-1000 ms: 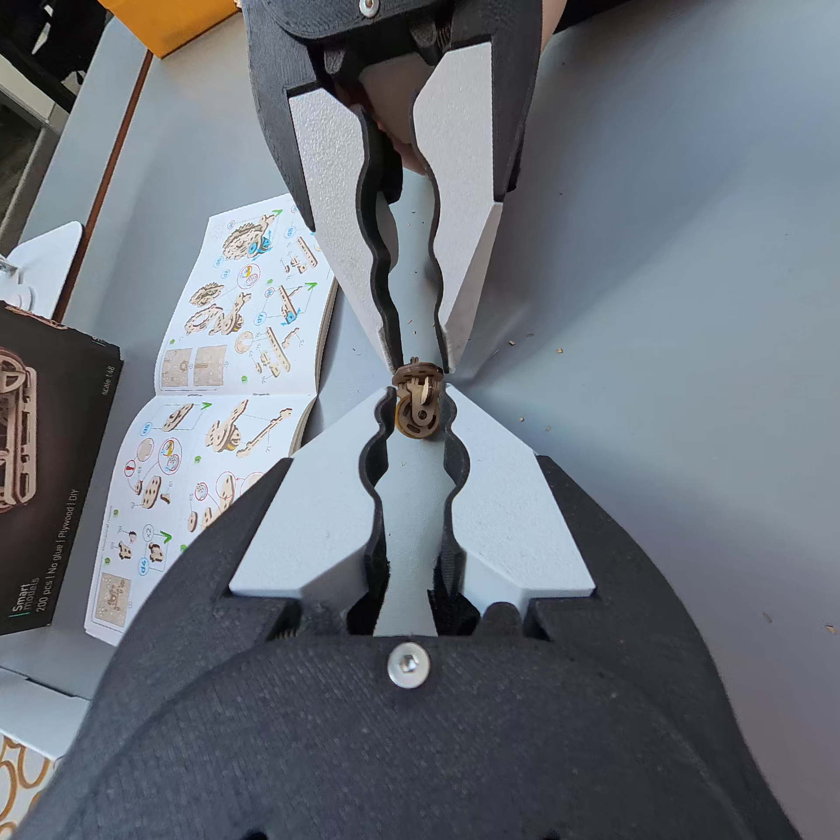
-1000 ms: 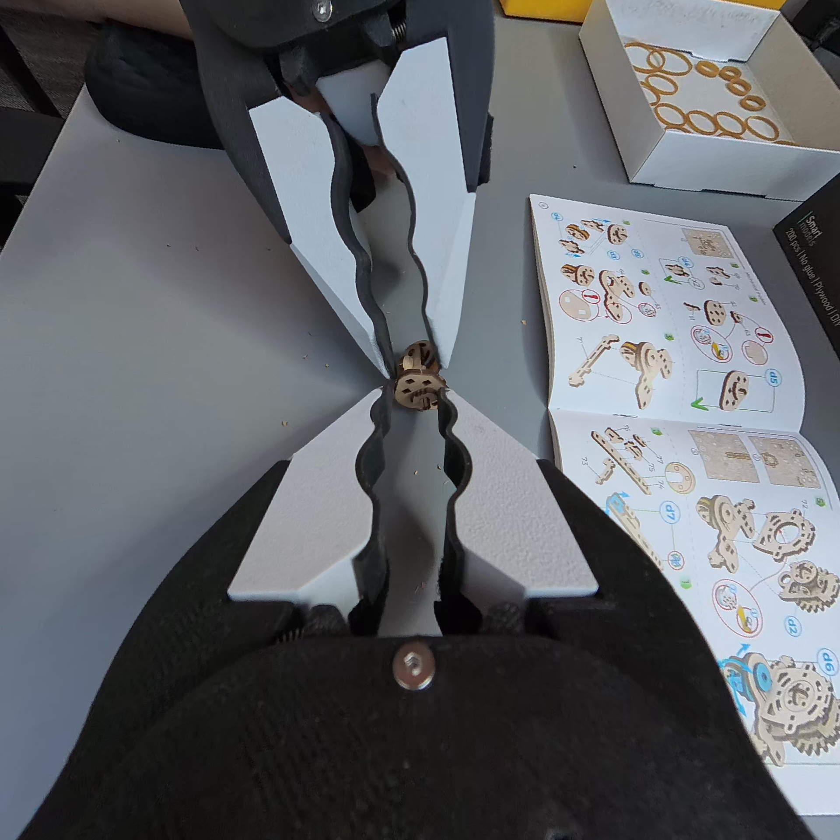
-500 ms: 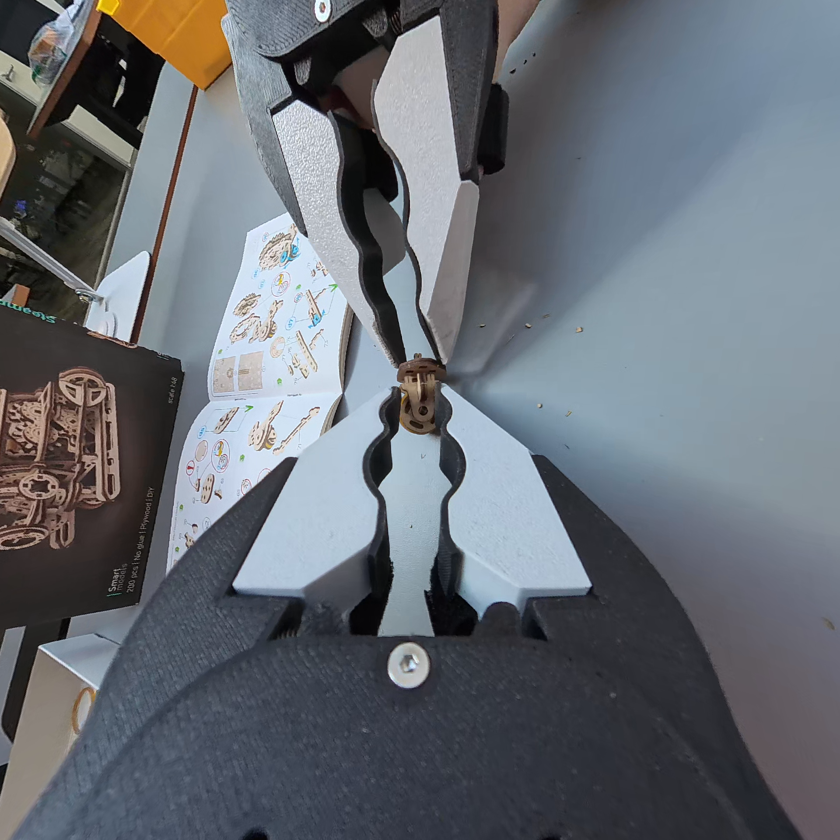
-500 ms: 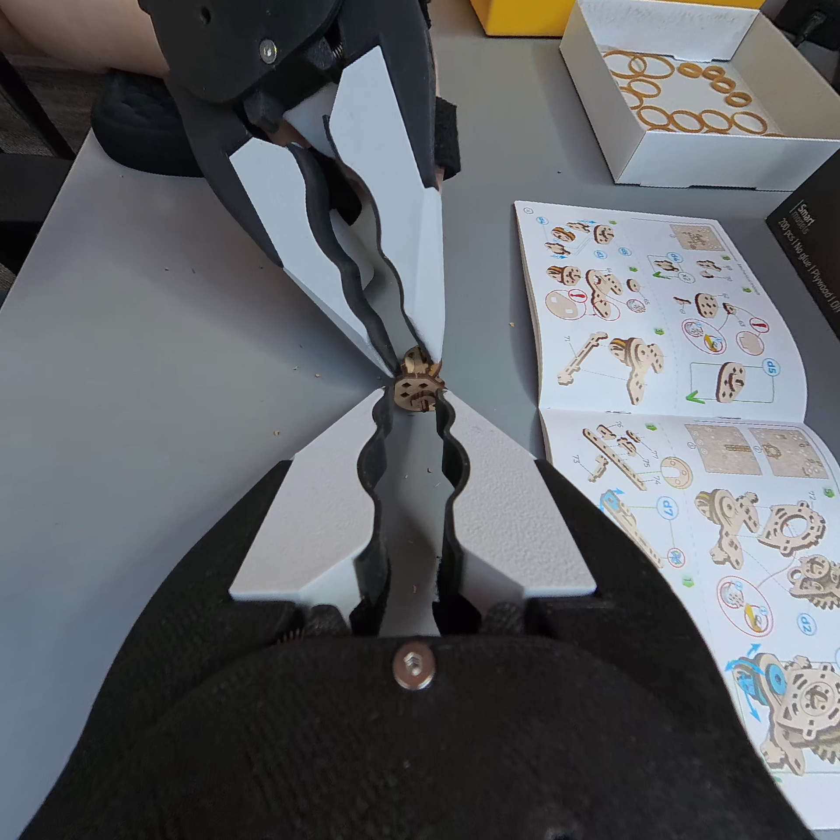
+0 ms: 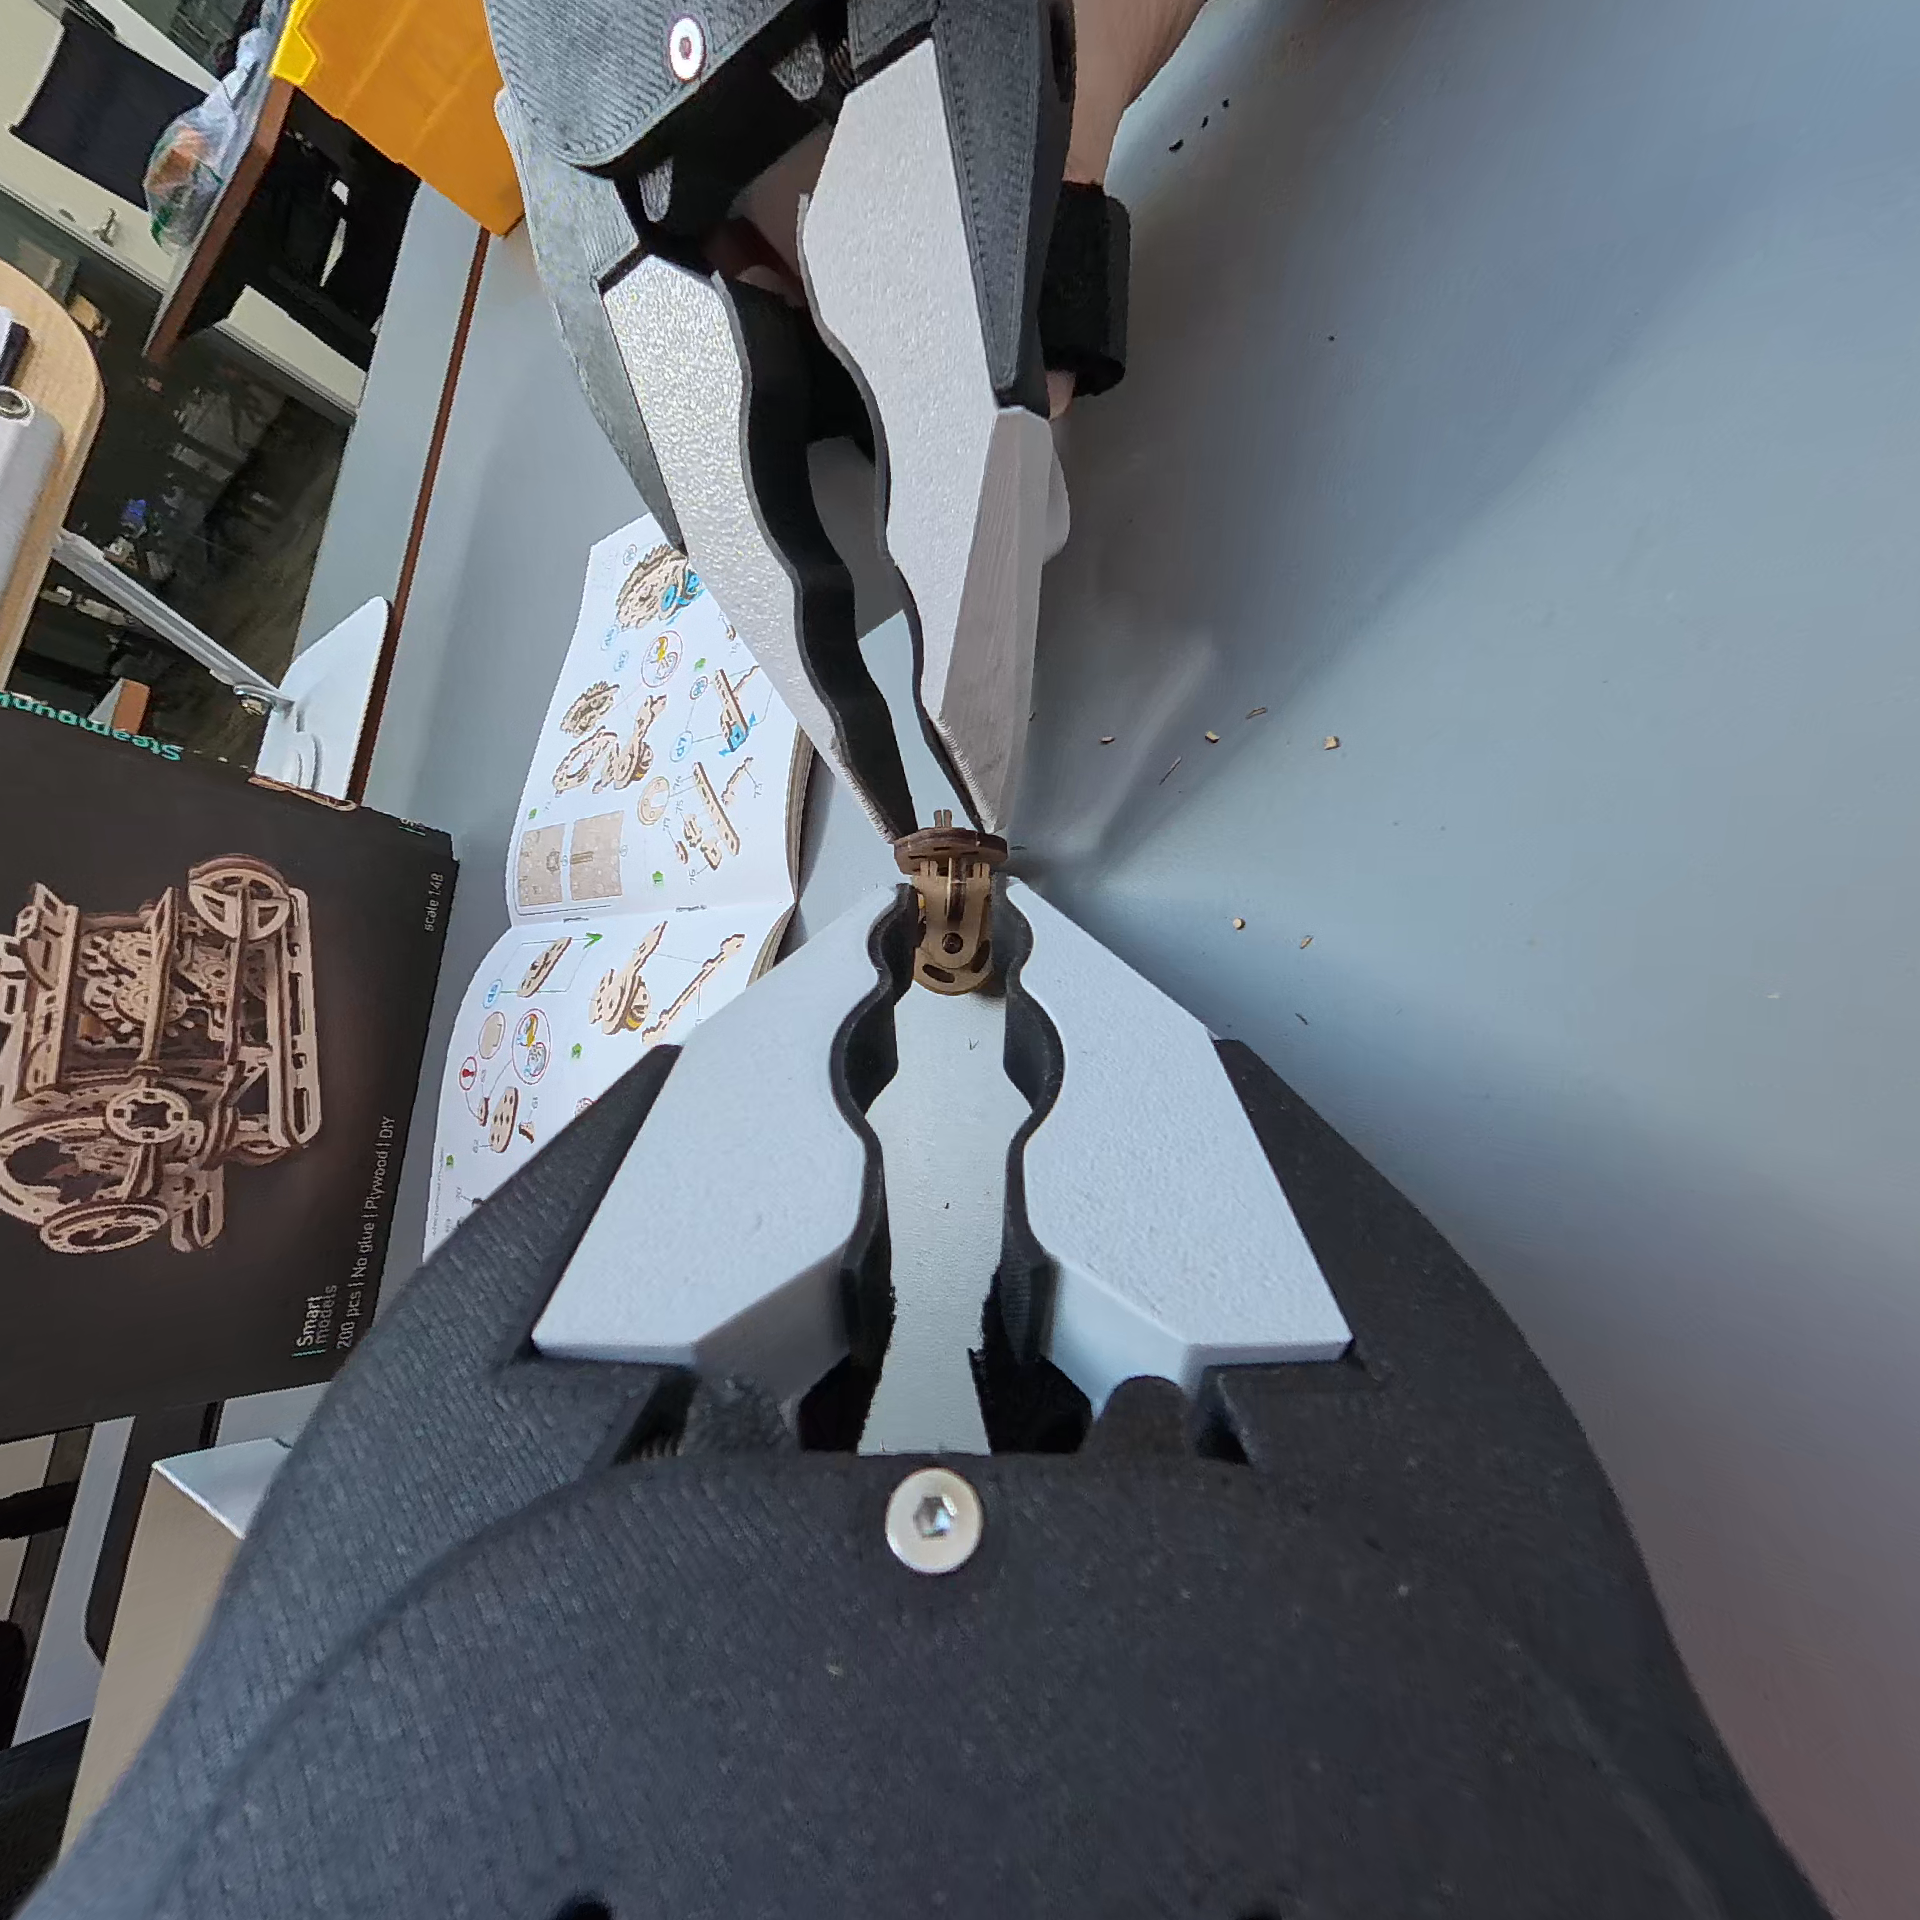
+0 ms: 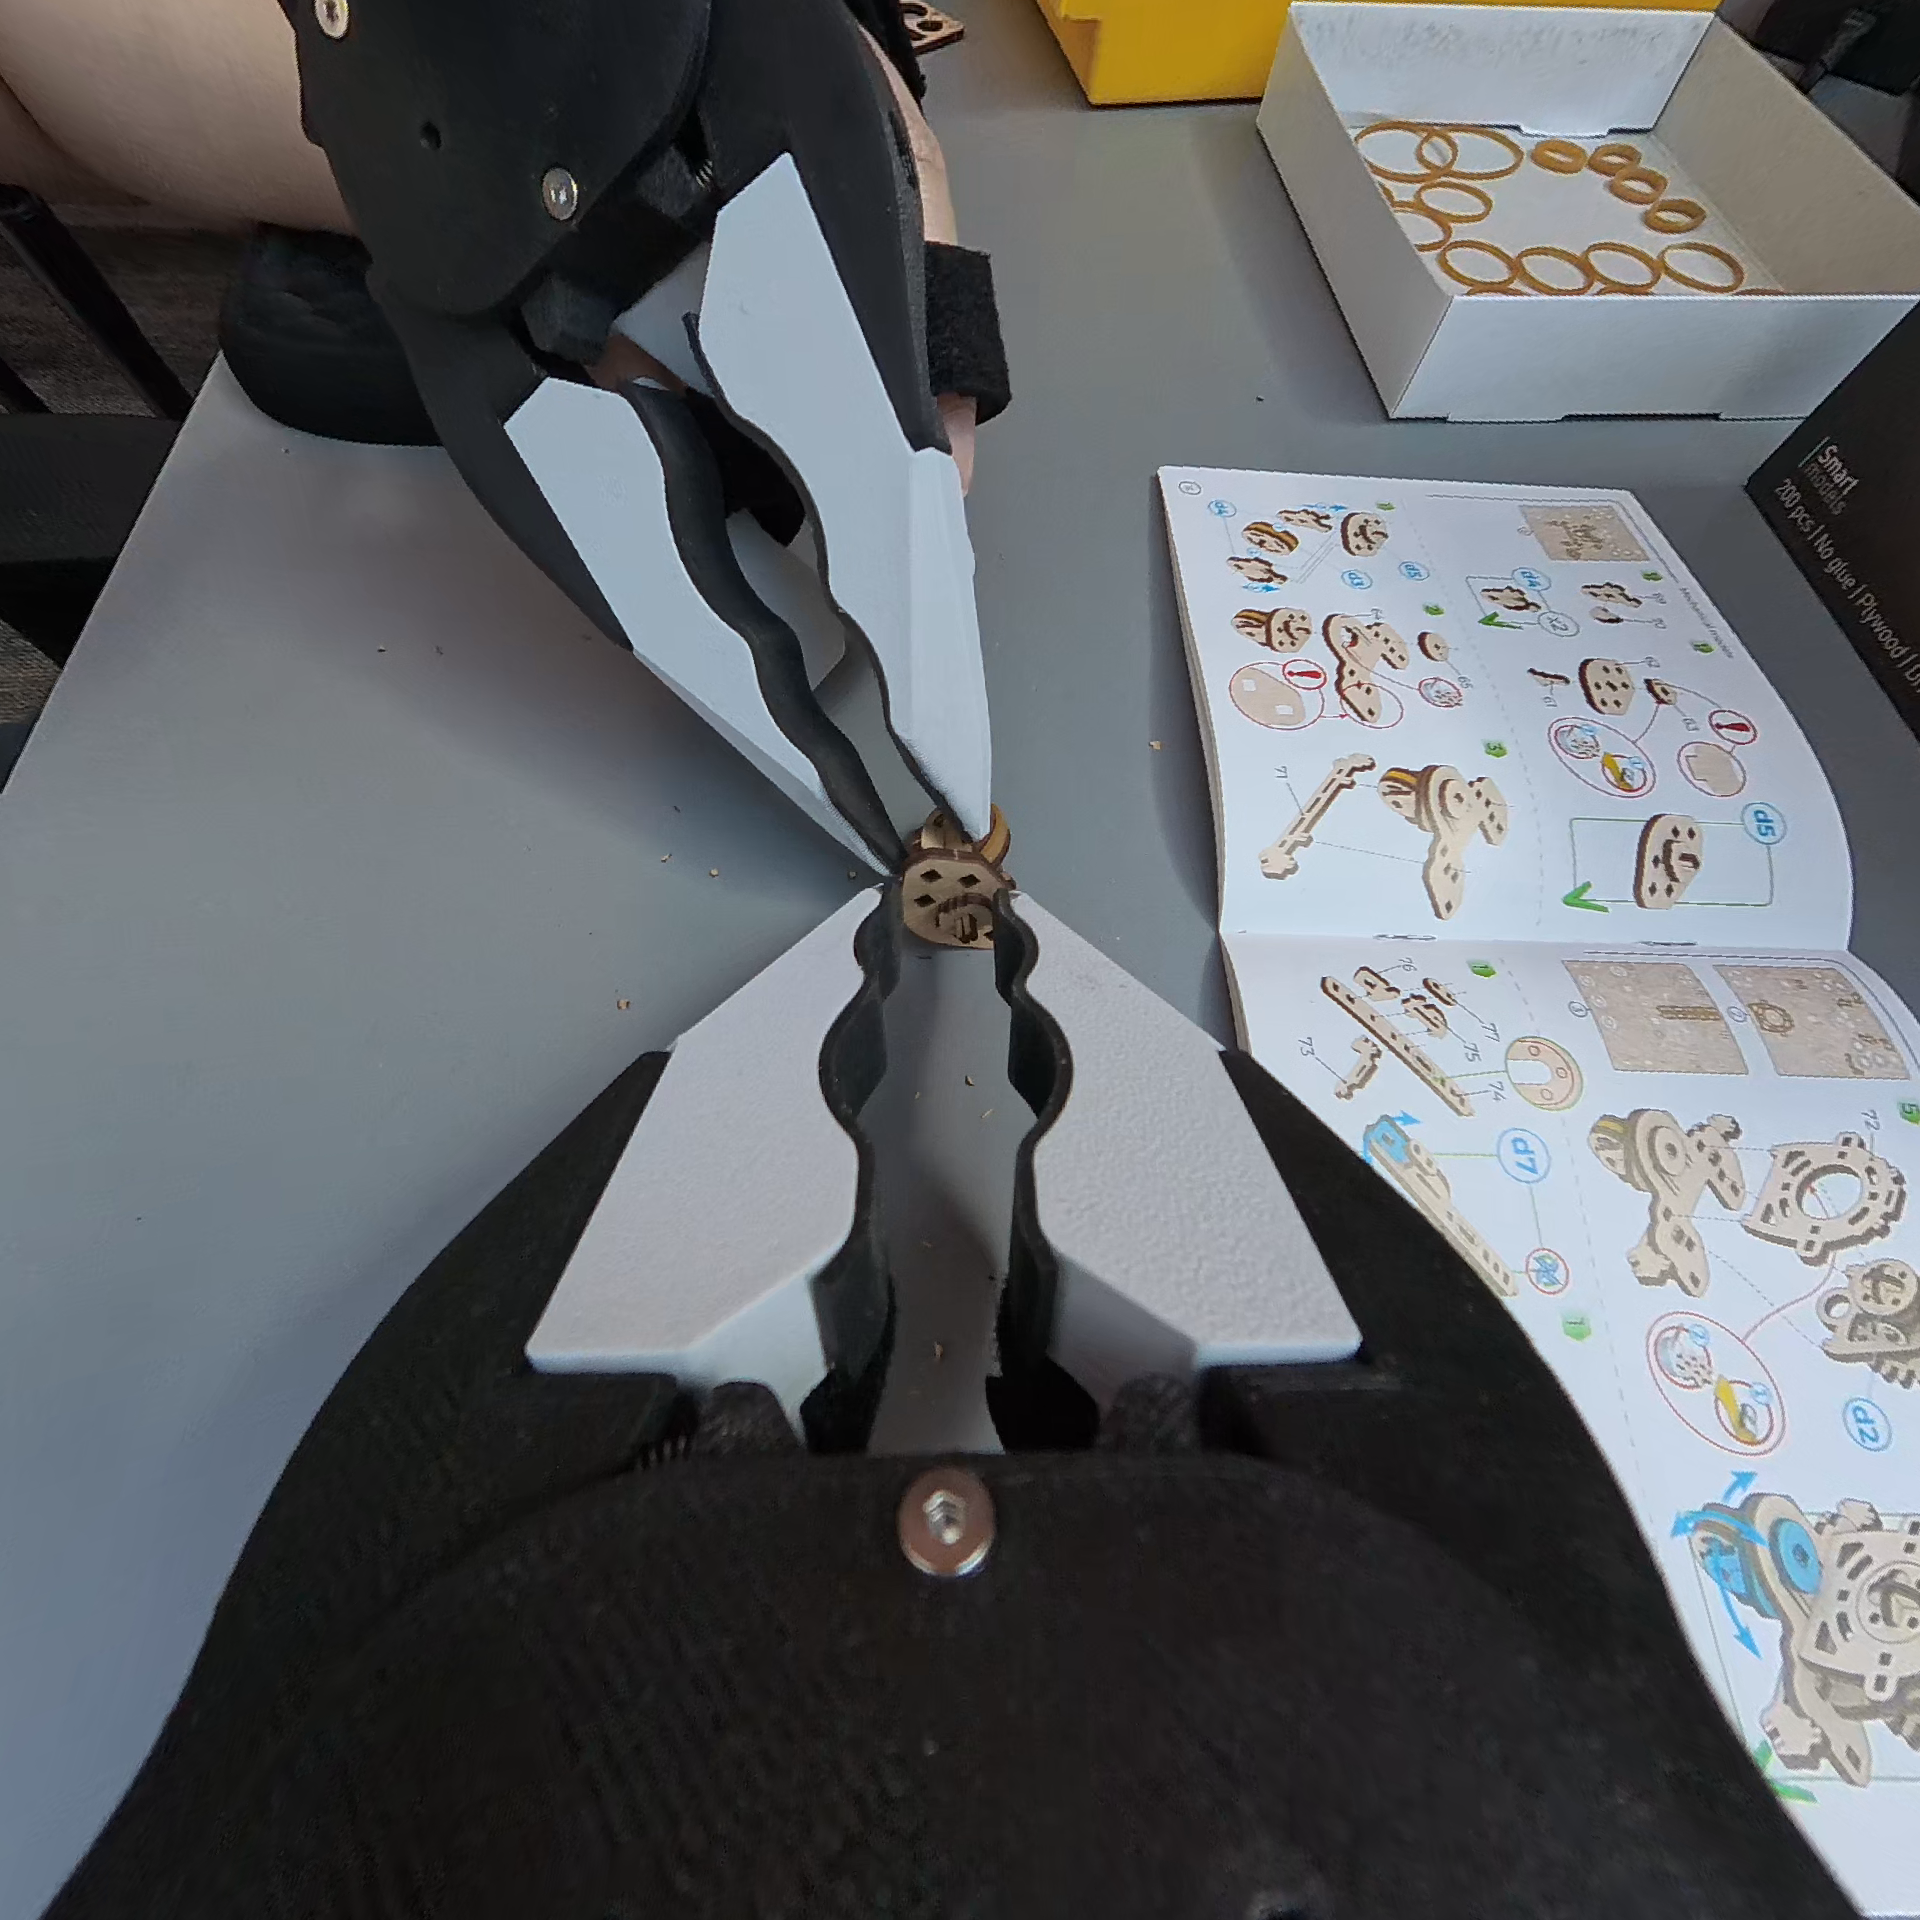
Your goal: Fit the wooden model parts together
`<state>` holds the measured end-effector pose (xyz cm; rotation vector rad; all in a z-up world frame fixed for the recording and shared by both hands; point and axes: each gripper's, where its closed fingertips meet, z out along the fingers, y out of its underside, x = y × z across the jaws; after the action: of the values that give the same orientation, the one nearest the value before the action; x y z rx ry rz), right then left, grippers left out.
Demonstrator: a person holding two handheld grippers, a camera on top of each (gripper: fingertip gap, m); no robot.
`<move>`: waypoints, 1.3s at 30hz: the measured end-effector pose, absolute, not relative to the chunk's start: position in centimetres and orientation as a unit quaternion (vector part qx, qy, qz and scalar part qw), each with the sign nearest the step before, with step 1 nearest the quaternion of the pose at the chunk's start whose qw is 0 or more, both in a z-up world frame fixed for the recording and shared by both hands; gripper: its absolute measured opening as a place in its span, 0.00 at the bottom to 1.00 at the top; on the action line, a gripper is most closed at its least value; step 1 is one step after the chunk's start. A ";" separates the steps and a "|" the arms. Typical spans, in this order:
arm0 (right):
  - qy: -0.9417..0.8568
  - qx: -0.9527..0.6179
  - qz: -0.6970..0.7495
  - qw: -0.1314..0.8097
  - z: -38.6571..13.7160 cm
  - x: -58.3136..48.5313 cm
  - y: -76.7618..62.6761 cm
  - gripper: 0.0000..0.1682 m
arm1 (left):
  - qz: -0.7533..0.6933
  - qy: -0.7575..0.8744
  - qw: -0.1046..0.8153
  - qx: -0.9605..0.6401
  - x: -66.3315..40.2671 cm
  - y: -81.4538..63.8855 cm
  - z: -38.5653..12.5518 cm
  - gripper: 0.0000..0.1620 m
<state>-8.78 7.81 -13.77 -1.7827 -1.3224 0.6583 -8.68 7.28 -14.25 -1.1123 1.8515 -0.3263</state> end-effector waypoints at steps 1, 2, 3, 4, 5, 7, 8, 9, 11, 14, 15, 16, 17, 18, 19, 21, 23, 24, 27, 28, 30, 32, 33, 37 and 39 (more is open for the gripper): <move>-0.523 -0.705 0.261 0.402 -13.7 -8.8 7.8 0.10 | -0.135 0.751 0.458 -0.456 -8.7 7.3 -14.3 0.08; -0.522 -0.704 0.261 0.404 -13.7 -8.8 7.8 0.10 | -0.137 0.750 0.455 -0.459 -8.8 7.3 -14.3 0.09; -0.521 -0.704 0.262 0.404 -13.7 -8.8 7.9 0.10 | -0.137 0.750 0.454 -0.461 -8.8 7.4 -14.4 0.11; -0.521 -0.704 0.262 0.404 -13.7 -8.8 7.9 0.10 | -0.136 0.751 0.453 -0.461 -8.8 7.4 -14.5 0.12; -0.521 -0.704 0.263 0.404 -13.7 -8.8 7.9 0.10 | -0.134 0.750 0.454 -0.461 -8.9 7.4 -14.5 0.13; -0.520 -0.704 0.264 0.404 -13.6 -8.8 7.9 0.10 | -0.129 0.750 0.457 -0.460 -8.9 7.4 -14.4 0.13; -0.520 -0.705 0.264 0.404 -13.6 -8.8 7.9 0.10 | -0.125 0.750 0.460 -0.458 -8.9 7.5 -14.4 0.12; -0.520 -0.705 0.264 0.404 -13.6 -8.8 7.9 0.10 | -0.120 0.751 0.463 -0.456 -8.9 7.6 -14.4 0.11; -0.520 -0.705 0.265 0.404 -13.6 -8.8 7.9 0.09 | -0.114 0.754 0.461 -0.453 -8.9 7.7 -14.6 0.11; -0.519 -0.705 0.266 0.403 -13.6 -8.8 7.9 0.09 | -0.110 0.754 0.466 -0.450 -8.7 7.7 -14.6 0.09; -0.519 -0.705 0.266 0.403 -13.6 -8.8 7.9 0.09 | -0.111 0.754 0.466 -0.449 -8.7 7.7 -14.5 0.08; -0.519 -0.705 0.266 0.403 -13.6 -8.8 7.9 0.09 | -0.112 0.753 0.466 -0.450 -8.6 7.7 -14.5 0.08; -0.518 -0.705 0.266 0.404 -13.6 -8.8 8.0 0.09 | -0.113 0.753 0.466 -0.452 -8.6 7.8 -14.5 0.08; -0.518 -0.706 0.267 0.403 -13.6 -8.8 8.0 0.09 | -0.116 0.751 0.465 -0.454 -8.6 7.8 -14.5 0.08; -0.517 -0.706 0.267 0.403 -13.6 -8.8 8.0 0.09 | -0.119 0.750 0.463 -0.457 -8.6 7.8 -14.5 0.08; -0.517 -0.706 0.268 0.404 -13.6 -8.8 8.0 0.09 | -0.123 0.748 0.462 -0.460 -8.6 7.9 -14.5 0.08; -0.516 -0.706 0.268 0.403 -13.6 -8.8 8.0 0.09 | -0.125 0.747 0.461 -0.462 -8.6 7.9 -14.5 0.08; -0.516 -0.706 0.269 0.403 -13.6 -8.8 8.0 0.09 | -0.127 0.747 0.460 -0.462 -8.6 7.9 -14.5 0.08; -0.516 -0.705 0.271 0.404 -13.5 -8.8 8.0 0.09 | -0.134 0.745 0.457 -0.467 -8.6 7.9 -14.5 0.08; -0.517 -0.702 0.273 0.406 -13.4 -8.8 8.0 0.09 | -0.136 0.744 0.456 -0.469 -8.6 7.9 -14.5 0.08; -0.522 -0.697 0.274 0.409 -13.2 -8.8 7.8 0.09 | -0.139 0.742 0.455 -0.472 -8.7 8.0 -14.5 0.08; -0.522 -0.694 0.269 0.417 -13.0 -8.7 7.9 0.09 | -0.145 0.740 0.453 -0.476 -8.7 8.0 -14.5 0.08; -0.521 -0.692 0.270 0.420 -12.8 -8.7 7.9 0.09 | -0.149 0.738 0.451 -0.478 -8.7 8.1 -14.4 0.08; -0.520 -0.687 0.273 0.428 -12.5 -8.7 8.1 0.06 | -0.172 0.731 0.442 -0.491 -8.6 8.0 -14.3 0.08; -0.522 -0.689 0.269 0.424 -12.8 -8.6 8.2 0.06 | -0.182 0.727 0.438 -0.497 -8.6 8.1 -14.2 0.08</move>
<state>-8.63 8.20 -12.80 -1.7245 -1.3063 0.6726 -8.59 8.10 -14.21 -1.2352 1.8080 -0.4516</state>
